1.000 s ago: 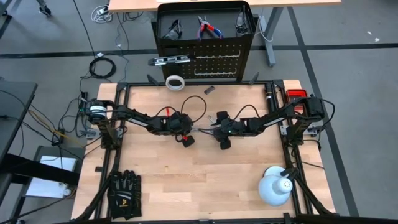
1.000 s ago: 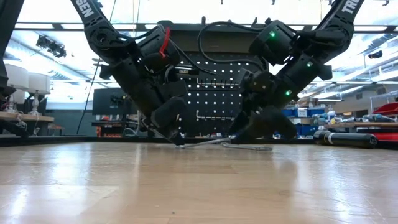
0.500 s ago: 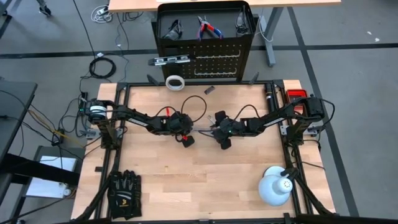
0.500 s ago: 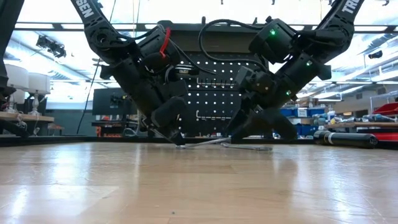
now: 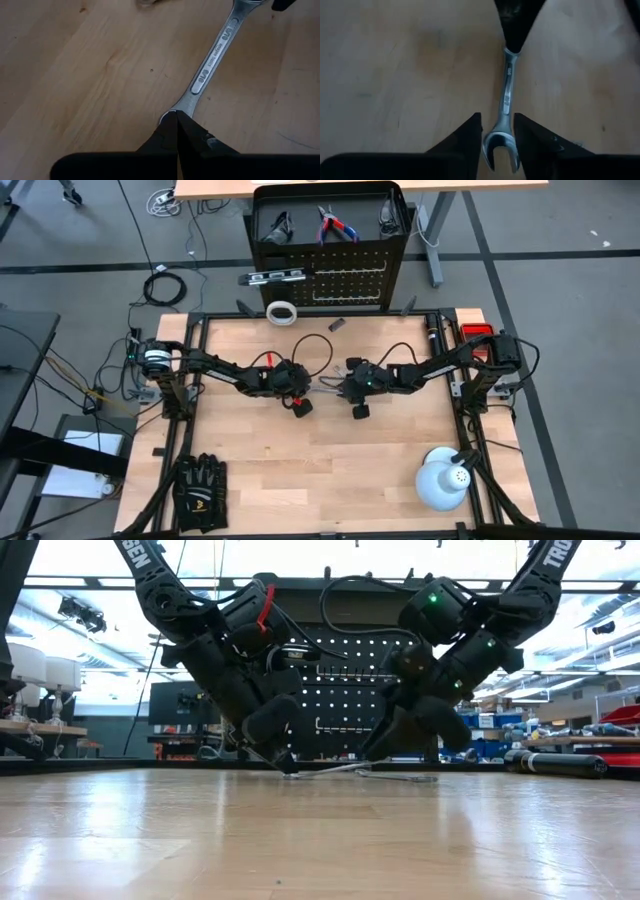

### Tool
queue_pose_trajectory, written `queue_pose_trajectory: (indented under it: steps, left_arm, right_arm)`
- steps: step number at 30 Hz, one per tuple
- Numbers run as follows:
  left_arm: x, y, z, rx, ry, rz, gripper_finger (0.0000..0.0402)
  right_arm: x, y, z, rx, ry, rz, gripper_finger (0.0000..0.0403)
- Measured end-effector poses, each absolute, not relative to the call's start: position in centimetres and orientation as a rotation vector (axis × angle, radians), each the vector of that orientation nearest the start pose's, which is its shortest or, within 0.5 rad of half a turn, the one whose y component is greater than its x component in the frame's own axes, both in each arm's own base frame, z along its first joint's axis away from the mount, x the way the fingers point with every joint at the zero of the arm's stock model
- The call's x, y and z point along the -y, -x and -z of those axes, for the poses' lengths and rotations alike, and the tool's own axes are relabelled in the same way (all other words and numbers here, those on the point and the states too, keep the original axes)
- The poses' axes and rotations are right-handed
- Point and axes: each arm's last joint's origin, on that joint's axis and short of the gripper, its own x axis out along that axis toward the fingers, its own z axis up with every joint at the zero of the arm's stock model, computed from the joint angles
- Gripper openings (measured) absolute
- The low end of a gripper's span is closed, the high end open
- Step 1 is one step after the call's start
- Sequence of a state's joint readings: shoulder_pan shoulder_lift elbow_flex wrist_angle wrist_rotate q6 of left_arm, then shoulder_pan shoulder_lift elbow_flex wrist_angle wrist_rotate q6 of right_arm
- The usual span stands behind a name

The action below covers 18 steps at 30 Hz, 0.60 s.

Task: Hang tools onto peg board
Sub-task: Hang the left silver wrench on the peg board

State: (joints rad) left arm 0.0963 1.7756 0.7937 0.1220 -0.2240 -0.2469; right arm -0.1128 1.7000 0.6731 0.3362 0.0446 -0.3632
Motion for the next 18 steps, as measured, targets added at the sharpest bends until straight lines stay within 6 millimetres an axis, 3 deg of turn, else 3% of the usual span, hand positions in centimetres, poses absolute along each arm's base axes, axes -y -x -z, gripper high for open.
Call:
queue_pose_trajectory:
  steps: [10, 18]
  left_arm:
    - [-3.7, -32.0, -11.9, -0.822, 0.173, -0.391, 0.0]
    - [-3.7, -32.2, -12.0, -0.797, 0.162, -0.371, 0.0]
  right_arm:
    - [5.3, -30.0, -12.2, -0.737, 0.151, 0.037, 0.0251]
    - [5.2, -29.7, -11.9, -0.775, 0.116, 0.012, 0.0263]
